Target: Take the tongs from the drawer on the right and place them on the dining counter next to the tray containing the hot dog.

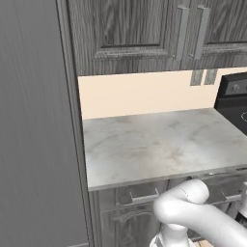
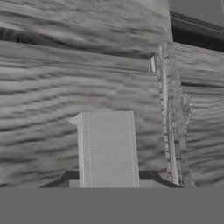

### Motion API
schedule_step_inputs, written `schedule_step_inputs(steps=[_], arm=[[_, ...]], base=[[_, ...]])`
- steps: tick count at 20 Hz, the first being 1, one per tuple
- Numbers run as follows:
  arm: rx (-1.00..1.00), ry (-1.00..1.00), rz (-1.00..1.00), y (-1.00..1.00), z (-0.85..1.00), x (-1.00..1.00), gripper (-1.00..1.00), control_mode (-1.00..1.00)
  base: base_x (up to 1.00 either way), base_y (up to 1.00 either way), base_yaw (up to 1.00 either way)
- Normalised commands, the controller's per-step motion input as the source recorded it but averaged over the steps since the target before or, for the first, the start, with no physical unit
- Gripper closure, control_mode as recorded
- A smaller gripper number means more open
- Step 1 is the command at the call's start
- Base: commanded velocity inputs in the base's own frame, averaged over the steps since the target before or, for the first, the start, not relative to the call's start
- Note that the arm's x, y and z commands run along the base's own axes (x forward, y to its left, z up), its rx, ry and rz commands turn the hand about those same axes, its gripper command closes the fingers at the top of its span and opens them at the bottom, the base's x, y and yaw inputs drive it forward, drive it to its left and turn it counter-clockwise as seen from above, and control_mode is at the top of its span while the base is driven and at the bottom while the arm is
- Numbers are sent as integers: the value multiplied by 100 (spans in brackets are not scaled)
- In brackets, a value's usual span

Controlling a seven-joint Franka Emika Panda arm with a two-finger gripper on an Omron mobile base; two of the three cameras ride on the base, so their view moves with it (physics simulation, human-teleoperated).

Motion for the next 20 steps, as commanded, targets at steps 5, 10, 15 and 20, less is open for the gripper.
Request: schedule_step_inputs(steps=[5,10,15,20], arm=[[0,0,3,-13,0,-54,100,-100],[0,0,5,-17,0,-48,100,-100],[0,0,7,-15,0,-44,100,-100],[0,0,8,-14,0,-42,100,-100]], base=[[0,0,0],[0,0,0],[0,0,0],[0,0,0]])
